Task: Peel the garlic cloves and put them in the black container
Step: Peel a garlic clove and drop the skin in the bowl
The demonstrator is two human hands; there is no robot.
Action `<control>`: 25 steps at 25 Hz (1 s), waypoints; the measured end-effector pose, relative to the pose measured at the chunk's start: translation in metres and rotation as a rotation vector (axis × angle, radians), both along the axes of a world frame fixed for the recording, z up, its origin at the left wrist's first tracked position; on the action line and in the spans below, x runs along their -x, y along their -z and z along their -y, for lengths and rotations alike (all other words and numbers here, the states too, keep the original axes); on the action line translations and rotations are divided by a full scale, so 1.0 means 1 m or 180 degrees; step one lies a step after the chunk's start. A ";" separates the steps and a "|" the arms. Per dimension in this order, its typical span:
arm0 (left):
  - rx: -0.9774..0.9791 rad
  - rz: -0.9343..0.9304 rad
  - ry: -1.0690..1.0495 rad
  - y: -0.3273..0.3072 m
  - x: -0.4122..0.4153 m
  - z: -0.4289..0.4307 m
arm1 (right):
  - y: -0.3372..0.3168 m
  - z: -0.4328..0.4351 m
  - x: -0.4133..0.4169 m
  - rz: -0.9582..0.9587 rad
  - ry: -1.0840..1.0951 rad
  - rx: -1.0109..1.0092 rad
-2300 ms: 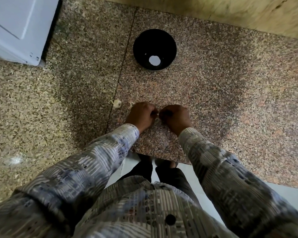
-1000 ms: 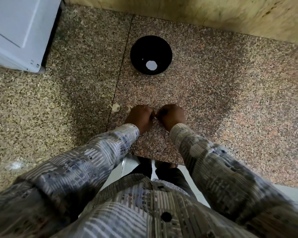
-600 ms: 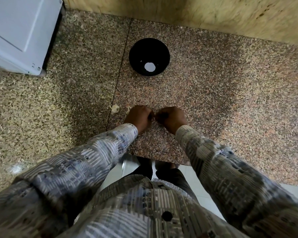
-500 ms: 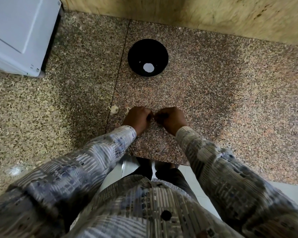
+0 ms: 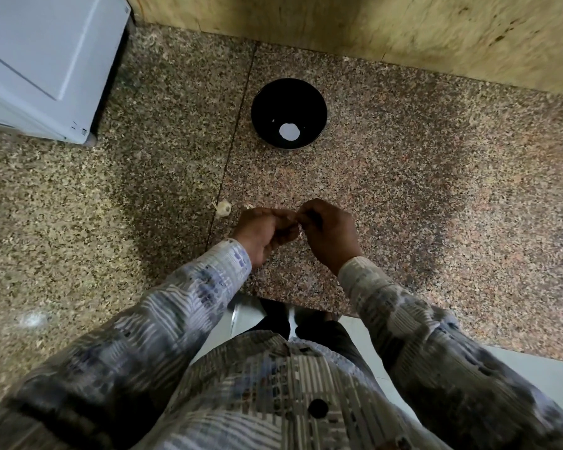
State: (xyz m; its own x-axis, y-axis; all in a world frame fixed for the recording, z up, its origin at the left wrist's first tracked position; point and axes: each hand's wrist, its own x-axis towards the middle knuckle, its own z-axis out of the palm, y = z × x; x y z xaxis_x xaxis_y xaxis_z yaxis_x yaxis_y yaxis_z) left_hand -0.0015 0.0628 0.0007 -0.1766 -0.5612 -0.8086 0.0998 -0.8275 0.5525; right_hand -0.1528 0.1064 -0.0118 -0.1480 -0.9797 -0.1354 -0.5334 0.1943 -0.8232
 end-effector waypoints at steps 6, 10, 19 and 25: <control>0.3644 0.1886 0.1961 0.013 -0.012 -0.006 | -0.010 0.009 0.002 0.3084 0.1518 -0.2526; -0.0146 0.0085 0.0049 0.002 0.005 -0.006 | 0.000 -0.006 0.003 -0.0266 -0.0001 -0.0486; 0.1352 0.1240 0.0555 0.025 0.005 -0.022 | 0.012 -0.004 -0.012 0.1594 0.1482 -0.1609; 0.0094 0.0503 -0.0418 0.014 0.009 -0.022 | 0.017 -0.008 0.003 -0.0284 0.0234 -0.1031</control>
